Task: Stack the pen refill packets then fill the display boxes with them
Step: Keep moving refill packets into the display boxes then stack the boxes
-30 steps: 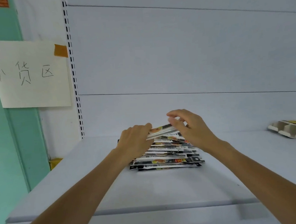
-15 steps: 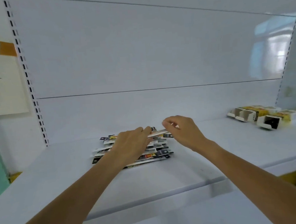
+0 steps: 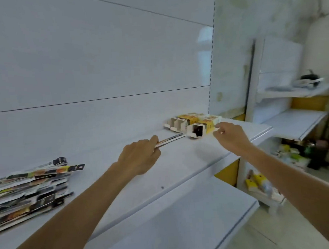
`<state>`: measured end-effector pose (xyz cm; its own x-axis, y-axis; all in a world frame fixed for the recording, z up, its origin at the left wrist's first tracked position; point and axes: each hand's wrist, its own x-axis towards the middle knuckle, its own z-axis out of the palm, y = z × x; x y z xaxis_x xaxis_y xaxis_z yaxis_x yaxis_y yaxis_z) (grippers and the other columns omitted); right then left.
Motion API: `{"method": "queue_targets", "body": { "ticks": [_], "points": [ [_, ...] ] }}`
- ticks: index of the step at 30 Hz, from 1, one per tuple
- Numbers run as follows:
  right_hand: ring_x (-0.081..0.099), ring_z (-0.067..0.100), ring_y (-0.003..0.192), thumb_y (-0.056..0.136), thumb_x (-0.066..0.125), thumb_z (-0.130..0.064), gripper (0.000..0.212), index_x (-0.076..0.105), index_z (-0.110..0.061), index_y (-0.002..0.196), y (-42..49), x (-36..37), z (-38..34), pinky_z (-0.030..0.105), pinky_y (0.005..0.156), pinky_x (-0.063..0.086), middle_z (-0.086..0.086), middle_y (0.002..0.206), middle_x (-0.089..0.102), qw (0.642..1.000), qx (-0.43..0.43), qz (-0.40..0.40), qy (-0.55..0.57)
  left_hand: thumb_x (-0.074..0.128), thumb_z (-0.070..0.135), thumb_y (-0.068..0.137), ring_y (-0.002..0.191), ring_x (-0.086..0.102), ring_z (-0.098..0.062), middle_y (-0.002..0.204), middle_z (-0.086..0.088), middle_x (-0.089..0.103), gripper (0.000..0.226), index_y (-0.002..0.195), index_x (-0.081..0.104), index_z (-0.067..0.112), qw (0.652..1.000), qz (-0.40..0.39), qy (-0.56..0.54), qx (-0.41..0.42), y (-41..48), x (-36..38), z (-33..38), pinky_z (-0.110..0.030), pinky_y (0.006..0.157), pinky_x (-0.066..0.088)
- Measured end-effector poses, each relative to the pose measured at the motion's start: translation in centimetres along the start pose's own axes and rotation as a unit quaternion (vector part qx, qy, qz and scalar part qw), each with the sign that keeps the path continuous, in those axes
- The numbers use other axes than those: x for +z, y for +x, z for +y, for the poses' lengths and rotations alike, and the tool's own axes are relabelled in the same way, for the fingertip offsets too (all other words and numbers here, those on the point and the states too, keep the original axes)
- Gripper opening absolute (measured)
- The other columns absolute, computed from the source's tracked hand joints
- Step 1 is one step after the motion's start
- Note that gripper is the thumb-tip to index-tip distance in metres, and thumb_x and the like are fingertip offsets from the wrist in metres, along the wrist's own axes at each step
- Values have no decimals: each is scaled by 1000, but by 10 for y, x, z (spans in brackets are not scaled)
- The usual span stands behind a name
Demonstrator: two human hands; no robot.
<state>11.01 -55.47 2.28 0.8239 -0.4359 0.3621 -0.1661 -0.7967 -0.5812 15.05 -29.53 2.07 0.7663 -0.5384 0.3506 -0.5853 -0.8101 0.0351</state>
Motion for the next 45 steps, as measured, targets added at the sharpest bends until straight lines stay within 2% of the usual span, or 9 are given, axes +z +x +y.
{"method": "queue_targets", "body": {
  "ticks": [5, 9, 13, 19, 23, 27, 32, 39, 45],
  "points": [
    [52, 23, 116, 91, 51, -22, 40, 49, -15, 131, 17, -37, 92, 30, 96, 41, 9, 131, 53, 998, 56, -2, 5, 22, 54, 95, 81, 47, -24, 93, -4, 55, 39, 91, 40, 20, 998, -35, -45, 6, 61, 34, 82, -33, 69, 34],
    [53, 22, 112, 92, 48, -18, 42, 46, -16, 134, 29, -71, 151, 23, 78, 38, 9, 131, 53, 997, 79, 6, -16, 22, 49, 97, 80, 51, -24, 95, -6, 60, 43, 91, 48, 16, 995, -18, -94, 27, 97, 61, 135, -33, 66, 33],
    [54, 21, 111, 90, 48, -16, 45, 46, -16, 134, 40, -85, 188, 23, 78, 36, 9, 131, 55, 995, 90, 22, -28, 27, 49, 97, 78, 52, -20, 89, -3, 58, 38, 86, 46, 18, 993, -13, -94, 66, 127, 82, 174, -32, 64, 35],
    [51, 22, 119, 90, 50, -16, 44, 47, -17, 133, 78, -79, 207, 28, 91, 40, 8, 130, 55, 996, 73, 27, -46, 26, 53, 95, 72, 49, -18, 71, 6, 46, 41, 80, 42, 19, 992, 12, -97, 84, 173, 92, 187, -31, 61, 34],
    [51, 23, 116, 90, 50, -18, 42, 48, -16, 133, 121, -74, 200, 28, 88, 39, 8, 129, 55, 997, 55, 24, -43, 29, 52, 96, 77, 50, -19, 79, 5, 49, 36, 84, 40, 19, 992, 15, -84, 92, 199, 92, 167, -32, 63, 36],
    [51, 29, 102, 89, 48, -14, 19, 59, -19, 105, 169, -61, 182, 29, 83, 40, 10, 106, 53, 999, 8, 13, -49, 28, 51, 95, 71, 53, -14, 74, 7, 55, 37, 93, 47, 20, 989, 34, -131, 63, 221, 89, 133, -30, 59, 36],
    [48, 28, 120, 89, 50, -14, 44, 49, -11, 132, 218, -20, 160, 36, 99, 41, 12, 128, 56, 993, -101, 4, -53, 28, 50, 96, 81, 53, -18, 90, 2, 59, 39, 104, 53, 22, 991, 82, -96, -32, 227, 88, 91, -31, 66, 36],
    [42, 22, 125, 95, 47, -32, 40, 50, -19, 132, 265, 30, 143, 37, 101, 34, 3, 132, 54, 956, -270, -81, -77, 27, 48, 97, 76, 51, -24, 72, 3, 53, 38, 73, 48, 26, 978, 66, -47, -192, 206, 87, 63, -32, 64, 33],
    [45, 18, 105, 96, 34, -39, 34, 62, -25, 108, 283, 60, 161, 39, 88, 41, -5, 114, 59, 925, -350, -145, -28, 37, 48, 93, 72, 54, -19, 74, 5, 58, 32, 77, 53, 26, 963, 76, 39, -255, 187, 94, 76, -29, 62, 37]
  ]
}}
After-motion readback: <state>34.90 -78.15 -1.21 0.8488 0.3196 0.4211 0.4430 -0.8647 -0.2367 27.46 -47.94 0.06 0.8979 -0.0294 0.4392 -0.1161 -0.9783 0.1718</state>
